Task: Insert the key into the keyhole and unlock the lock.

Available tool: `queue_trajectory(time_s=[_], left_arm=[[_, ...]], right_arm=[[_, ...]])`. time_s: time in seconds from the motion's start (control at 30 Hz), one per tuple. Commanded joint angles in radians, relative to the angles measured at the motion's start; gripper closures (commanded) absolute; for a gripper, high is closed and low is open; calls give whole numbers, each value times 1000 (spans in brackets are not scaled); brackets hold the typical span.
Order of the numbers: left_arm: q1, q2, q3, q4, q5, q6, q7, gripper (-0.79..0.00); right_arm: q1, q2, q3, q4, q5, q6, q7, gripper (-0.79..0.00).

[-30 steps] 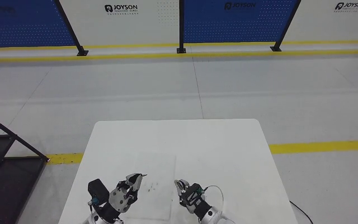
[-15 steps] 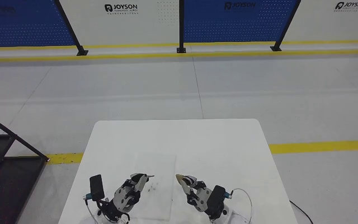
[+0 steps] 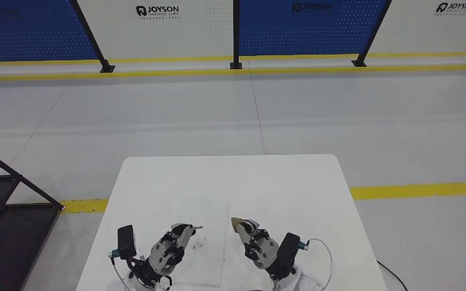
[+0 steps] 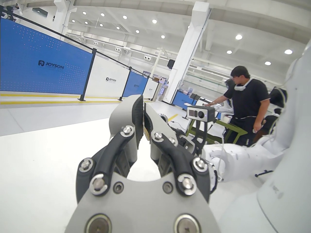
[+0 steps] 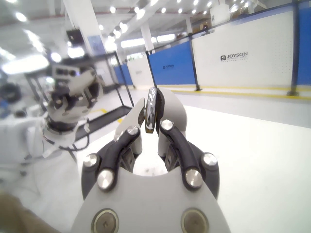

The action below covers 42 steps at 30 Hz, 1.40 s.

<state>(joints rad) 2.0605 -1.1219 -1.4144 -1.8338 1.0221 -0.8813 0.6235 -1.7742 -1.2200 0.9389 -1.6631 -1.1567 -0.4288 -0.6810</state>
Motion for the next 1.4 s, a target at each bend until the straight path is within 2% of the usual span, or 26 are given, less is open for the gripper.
queue_trajectory(time_s=[0.0,0.1,0.27,0.37,0.63,0.77,1.03,1.37], left_arm=[[-8,-1,28,12,-45,-65,11,0],[-37,-4,60,43,-112,-131,31,0],[-94,0,191,66,-230,-131,66,0],[-138,7,254,92,-278,-131,86,0],[-228,12,355,183,-265,-131,124,0],[-256,8,391,211,-245,-131,151,0],[-287,-4,422,229,-198,-131,184,0],[-323,-26,449,246,-193,-100,169,0]], right_arm=[[16,-4,-14,16,85,-87,-35,0],[47,-13,-37,52,176,-188,-79,0],[97,-29,-83,115,262,-348,-141,0],[114,-38,-102,137,255,-387,-180,0],[123,-57,-129,165,198,-391,-288,0],[123,-57,-129,165,198,-391,-288,0],[123,-57,-129,165,198,-391,-288,0],[123,-57,-129,165,198,-391,-288,0]])
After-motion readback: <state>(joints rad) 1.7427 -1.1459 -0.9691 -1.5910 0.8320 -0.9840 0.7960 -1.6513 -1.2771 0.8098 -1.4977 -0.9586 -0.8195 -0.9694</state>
